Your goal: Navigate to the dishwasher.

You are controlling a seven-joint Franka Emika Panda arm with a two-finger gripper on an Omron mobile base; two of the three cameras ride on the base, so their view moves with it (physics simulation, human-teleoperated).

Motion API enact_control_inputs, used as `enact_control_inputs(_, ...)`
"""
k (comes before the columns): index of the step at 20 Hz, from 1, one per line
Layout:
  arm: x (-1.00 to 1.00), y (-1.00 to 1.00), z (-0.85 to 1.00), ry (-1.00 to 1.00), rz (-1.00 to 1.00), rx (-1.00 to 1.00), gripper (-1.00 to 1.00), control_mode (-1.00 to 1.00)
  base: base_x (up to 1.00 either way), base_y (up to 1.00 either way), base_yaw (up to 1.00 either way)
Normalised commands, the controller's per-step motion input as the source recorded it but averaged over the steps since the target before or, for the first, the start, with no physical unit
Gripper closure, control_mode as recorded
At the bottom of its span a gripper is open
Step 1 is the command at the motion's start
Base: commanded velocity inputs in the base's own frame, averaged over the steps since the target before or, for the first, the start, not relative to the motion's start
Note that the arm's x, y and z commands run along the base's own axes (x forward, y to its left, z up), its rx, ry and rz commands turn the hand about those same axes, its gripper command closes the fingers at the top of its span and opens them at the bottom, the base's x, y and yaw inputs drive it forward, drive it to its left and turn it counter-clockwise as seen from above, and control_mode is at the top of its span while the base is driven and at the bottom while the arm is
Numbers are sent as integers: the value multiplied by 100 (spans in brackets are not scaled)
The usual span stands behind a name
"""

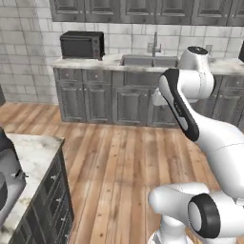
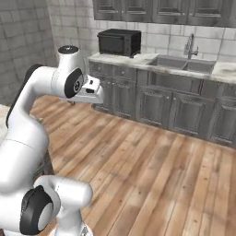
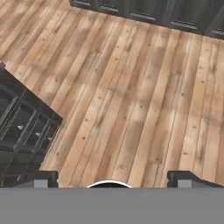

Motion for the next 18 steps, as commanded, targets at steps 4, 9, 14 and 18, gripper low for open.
enact_control_inputs(4, 0, 0, 0, 0, 0, 0, -100, 100, 0, -3, 58)
enact_control_inputs(9, 0, 0, 0, 0, 0, 0, -100, 100, 0, -21, 55)
enact_control_inputs(14, 0, 0, 0, 0, 0, 0, -100, 100, 3, -62, 43)
enact_control_inputs(18, 0, 0, 0, 0, 0, 0, -100, 100, 12, -78, 35)
